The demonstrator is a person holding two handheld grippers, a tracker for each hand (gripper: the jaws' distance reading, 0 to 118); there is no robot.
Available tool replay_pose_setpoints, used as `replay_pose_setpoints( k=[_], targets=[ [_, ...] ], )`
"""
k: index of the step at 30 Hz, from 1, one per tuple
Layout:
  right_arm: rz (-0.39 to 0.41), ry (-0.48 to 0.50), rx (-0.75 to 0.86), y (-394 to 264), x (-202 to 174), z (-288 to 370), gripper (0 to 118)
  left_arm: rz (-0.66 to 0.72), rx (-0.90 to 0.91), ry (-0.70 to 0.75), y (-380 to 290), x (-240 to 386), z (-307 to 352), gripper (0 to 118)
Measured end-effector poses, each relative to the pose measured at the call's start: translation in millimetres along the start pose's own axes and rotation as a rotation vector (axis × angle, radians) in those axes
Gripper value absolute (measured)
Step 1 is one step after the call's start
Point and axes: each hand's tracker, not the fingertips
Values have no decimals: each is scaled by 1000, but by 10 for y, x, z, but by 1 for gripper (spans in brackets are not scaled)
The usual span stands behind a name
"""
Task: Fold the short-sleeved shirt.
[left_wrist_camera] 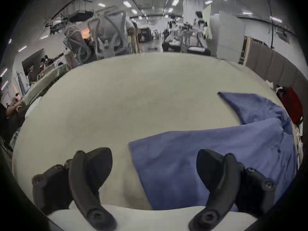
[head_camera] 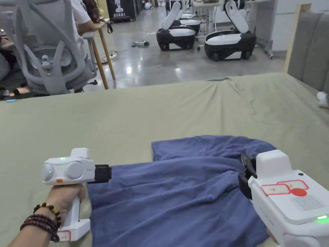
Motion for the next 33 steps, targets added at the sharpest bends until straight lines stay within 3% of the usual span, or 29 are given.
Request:
replay_pose_setpoints(
  k=[3,4,6,7,8,9,14,15,17,18,19,20,24,27,29,30,31,33],
  targets=[
    [14,-10,-29,-34,47,-64,1,5,-81,-15,-16,28,-159,99],
    [15,-15,-37,-52,64,-79,1,8,-59,-9,-13,54,-136,87],
    [9,-20,-51,-107,121,-113,1,-24,-50,-6,26,108,13,48],
    [0,-26,-60,-131,144,-99,1,-41,-28,0,31,141,91,35],
    [-11,-27,-67,-150,177,-99,1,-52,-9,-6,39,168,169,35],
    [-28,-23,-77,-162,230,-109,1,-54,-6,-42,68,186,233,3],
    [-88,-44,-120,-59,686,-366,4,-35,17,-87,134,187,420,2],
    [-126,-33,-155,-14,822,-461,16,-40,39,-90,152,194,469,2],
    [-223,25,-222,45,1125,-710,70,-42,56,-94,174,181,521,2],
    [-256,24,-254,49,1257,-850,89,-38,59,-99,190,176,548,2],
    [-267,12,-282,50,1371,-986,103,-33,65,-106,200,174,573,2],
    [-253,-19,-307,42,1457,-1117,103,-28,72,-108,207,176,596,2],
    [-235,-32,-476,-156,1696,-1650,97,-9,80,-113,210,145,576,2],
    [-292,51,-607,-352,1676,-1783,58,-16,76,-111,198,136,530,2],
    [-276,80,-603,-463,1543,-1832,49,-19,73,-108,184,134,493,2],
    [-221,27,-570,-453,1489,-1814,35,-19,70,-107,181,133,487,2],
    [-204,41,-548,-394,1435,-1748,6,-17,67,-107,179,131,487,2],
    [-299,131,-513,-354,1430,-1681,6,-10,78,-111,166,130,521,2]
  ],
)
